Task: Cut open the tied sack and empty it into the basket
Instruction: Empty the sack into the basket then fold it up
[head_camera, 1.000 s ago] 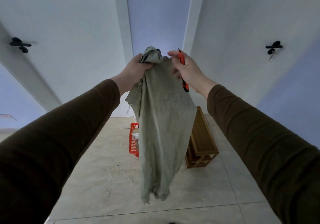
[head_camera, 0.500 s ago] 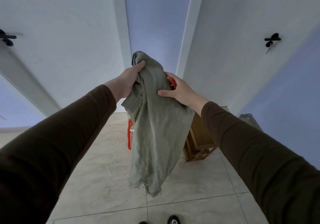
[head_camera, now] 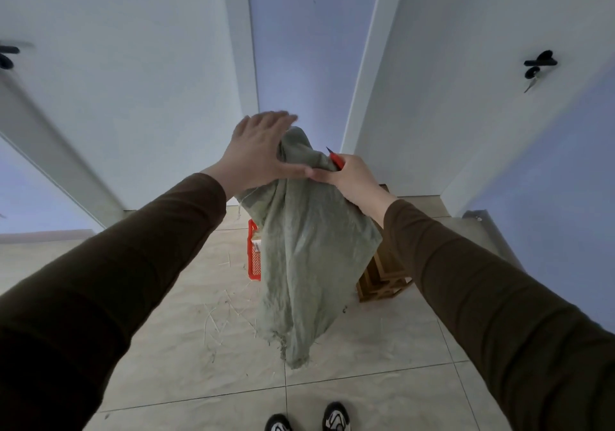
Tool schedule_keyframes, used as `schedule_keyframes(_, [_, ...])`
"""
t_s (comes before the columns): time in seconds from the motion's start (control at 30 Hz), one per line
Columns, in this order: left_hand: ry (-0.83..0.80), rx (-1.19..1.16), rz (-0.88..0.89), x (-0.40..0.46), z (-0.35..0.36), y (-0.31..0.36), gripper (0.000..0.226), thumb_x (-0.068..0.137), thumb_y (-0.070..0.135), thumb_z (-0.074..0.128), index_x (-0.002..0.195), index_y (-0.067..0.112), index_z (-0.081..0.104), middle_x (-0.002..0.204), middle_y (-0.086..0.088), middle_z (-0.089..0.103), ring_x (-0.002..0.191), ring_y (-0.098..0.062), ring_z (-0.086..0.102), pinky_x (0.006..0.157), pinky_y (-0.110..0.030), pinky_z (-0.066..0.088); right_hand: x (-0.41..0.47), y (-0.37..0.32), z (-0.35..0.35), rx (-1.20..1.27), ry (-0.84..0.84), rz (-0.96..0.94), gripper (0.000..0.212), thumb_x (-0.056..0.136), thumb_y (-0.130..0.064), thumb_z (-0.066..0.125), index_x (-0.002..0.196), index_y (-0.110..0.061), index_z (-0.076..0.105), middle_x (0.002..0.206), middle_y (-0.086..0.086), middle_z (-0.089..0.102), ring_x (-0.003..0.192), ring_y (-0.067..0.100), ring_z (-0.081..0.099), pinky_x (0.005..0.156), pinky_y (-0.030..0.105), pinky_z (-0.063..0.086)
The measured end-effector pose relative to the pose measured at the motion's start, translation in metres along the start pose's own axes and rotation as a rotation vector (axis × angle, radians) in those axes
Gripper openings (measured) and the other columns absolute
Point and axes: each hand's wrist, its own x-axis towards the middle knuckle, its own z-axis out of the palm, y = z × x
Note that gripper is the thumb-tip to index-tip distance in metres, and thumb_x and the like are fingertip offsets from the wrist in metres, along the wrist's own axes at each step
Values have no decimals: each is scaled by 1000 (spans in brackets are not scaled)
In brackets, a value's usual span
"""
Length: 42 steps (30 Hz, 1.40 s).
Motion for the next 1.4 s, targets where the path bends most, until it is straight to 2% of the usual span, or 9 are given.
schedule_keyframes(0.13, [-206,119,17,-3,18,3,121,59,95,59,159,33,31,160,7,49,152,-25,36,129,-57,4,4,3,4,143,-54,65,40,78,-42,91,103,-14,77,92,2,82,86,22,79,85,42,64])
schedule_keyframes(0.23, [-303,-120,-104,-7,26,1,99,67,73,81,151,38,41,138,7,65,126,-25,60,116,-46,38,5,6,7,196,-75,63,32,79,-39,91,97,-17,78,86,-1,82,80,16,79,70,29,62])
schedule_keyframes(0.33, [-399,-438,-198,-9,29,-3,52,77,48,89,121,33,64,112,10,72,105,-22,70,81,-32,54,6,11,7,203,-92,47,34,78,-40,91,97,-16,78,88,2,82,83,18,79,80,36,64])
schedule_keyframes(0.43, [-440,-587,-245,-10,29,-6,29,85,42,85,107,27,73,104,1,79,99,-24,75,89,-41,61,6,14,4,121,-114,13,46,77,-46,91,105,-15,72,97,1,80,92,20,76,91,39,61])
schedule_keyframes(0.63, [-521,-835,-355,-21,27,-17,49,90,48,79,122,11,72,116,-12,80,108,-33,77,101,-51,59,2,23,-10,-113,-278,-70,85,76,-51,86,147,-27,47,147,-1,53,134,17,50,110,35,43])
schedule_keyframes(0.87, [-616,-966,-460,-31,32,-30,72,82,70,71,126,12,71,115,-14,80,108,-35,77,97,-48,61,-7,32,-4,113,-341,63,82,70,-45,91,142,-24,57,131,-1,70,114,14,70,100,33,56])
schedule_keyframes(1.07, [-221,-479,-285,-26,36,-21,53,86,71,68,117,28,70,116,4,73,108,-20,69,89,-35,53,-9,33,8,114,-231,164,48,76,-52,89,110,-21,76,96,-3,83,88,16,78,78,29,57])
schedule_keyframes(1.23, [-423,-144,27,-38,41,5,131,50,104,56,161,41,28,163,5,44,148,-23,41,122,-47,29,-12,31,10,255,-198,296,54,79,-48,89,113,-8,77,100,10,82,93,29,79,85,40,62])
schedule_keyframes(1.4, [-463,-134,7,-46,64,10,122,57,76,84,158,42,24,141,6,62,125,-22,58,99,-36,42,-14,32,11,319,-213,411,64,80,-46,87,122,0,72,111,19,79,105,35,75,100,47,59])
